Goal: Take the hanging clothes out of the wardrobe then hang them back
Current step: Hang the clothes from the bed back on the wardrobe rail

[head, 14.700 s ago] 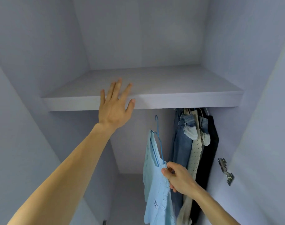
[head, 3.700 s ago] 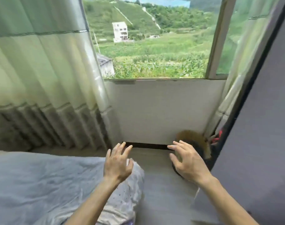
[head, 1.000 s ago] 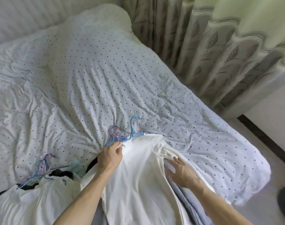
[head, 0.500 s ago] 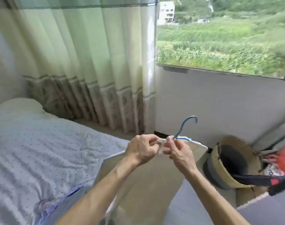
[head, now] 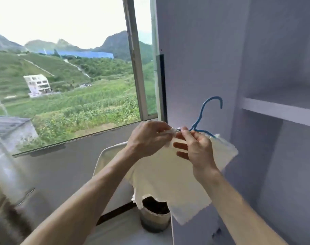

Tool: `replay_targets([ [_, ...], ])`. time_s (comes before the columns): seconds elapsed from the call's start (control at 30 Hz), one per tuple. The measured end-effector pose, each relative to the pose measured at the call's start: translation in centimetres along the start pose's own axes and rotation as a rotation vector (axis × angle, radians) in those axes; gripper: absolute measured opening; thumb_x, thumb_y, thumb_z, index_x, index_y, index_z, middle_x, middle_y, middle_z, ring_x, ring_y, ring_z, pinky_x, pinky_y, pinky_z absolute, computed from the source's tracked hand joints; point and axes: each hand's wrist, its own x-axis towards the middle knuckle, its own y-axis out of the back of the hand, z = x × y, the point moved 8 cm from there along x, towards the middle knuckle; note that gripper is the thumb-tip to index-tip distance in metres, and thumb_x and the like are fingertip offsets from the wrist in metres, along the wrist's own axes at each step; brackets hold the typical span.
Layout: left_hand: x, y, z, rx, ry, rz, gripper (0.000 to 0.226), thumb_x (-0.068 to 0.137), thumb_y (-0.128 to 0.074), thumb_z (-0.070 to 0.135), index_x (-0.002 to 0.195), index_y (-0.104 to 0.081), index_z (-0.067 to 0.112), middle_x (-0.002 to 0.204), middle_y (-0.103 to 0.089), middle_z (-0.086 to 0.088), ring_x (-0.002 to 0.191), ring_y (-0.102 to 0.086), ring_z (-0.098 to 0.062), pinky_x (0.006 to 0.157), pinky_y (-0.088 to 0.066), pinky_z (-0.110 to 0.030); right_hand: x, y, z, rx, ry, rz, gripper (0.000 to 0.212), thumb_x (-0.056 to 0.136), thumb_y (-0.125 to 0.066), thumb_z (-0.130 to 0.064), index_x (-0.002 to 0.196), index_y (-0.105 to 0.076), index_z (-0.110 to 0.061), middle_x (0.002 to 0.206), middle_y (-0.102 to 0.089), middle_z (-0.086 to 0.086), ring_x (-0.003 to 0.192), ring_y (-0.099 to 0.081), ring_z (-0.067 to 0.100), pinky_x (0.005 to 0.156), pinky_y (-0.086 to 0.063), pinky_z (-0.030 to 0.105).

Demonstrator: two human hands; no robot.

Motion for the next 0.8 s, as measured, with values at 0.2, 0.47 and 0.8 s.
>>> replay_targets([
  [0.2, 6.3, -4.6, 7.9, -0.075, -0.206, -0.123, 0.016, 0.089, -0.063, 0.032, 0.096, -0.075, 0.026, 0.085, -0.072, 0.010, 0.076, -0.065, -0.011, 0.067, -0.051, -0.028, 3.1, 8.1, -5.3, -0.007, 0.034, 0.237, 0.025, 0.096, -0.061, -0.031, 0.097, -0.071, -0.008, 0.091, -0.077, 0.001, 0.072, -0.074, 0.014, 0.061, -0.058, 0.029],
  [0.47, 8.1, -10.7, 13.8, -0.321, -0.289, -0.462, 0.011, 0.091, -0.059, 0.021, 0.095, -0.068, 0.027, 0.071, -0.071, 0.008, 0.056, -0.065, -0.009, 0.052, -0.047, -0.019, 2.8, 16.0, -8.6, -0.117, 0.046, 0.373, 0.014, 0.096, -0.060, -0.013, 0.093, -0.065, 0.000, 0.074, -0.069, 0.008, 0.060, -0.069, 0.023, 0.055, -0.055, 0.031],
  [0.8, 9.4, -16.9, 19.8, -0.688, -0.228, -0.714, 0.040, 0.082, -0.056, 0.049, 0.115, -0.069, 0.030, 0.114, -0.070, 0.011, 0.105, -0.065, -0.010, 0.089, -0.051, -0.034, -1.8, 21.9, -9.2, -0.448, -0.024, 0.304, 0.017, 0.101, -0.054, -0.015, 0.101, -0.063, -0.001, 0.088, -0.068, 0.011, 0.069, -0.070, 0.027, 0.058, -0.055, 0.028],
])
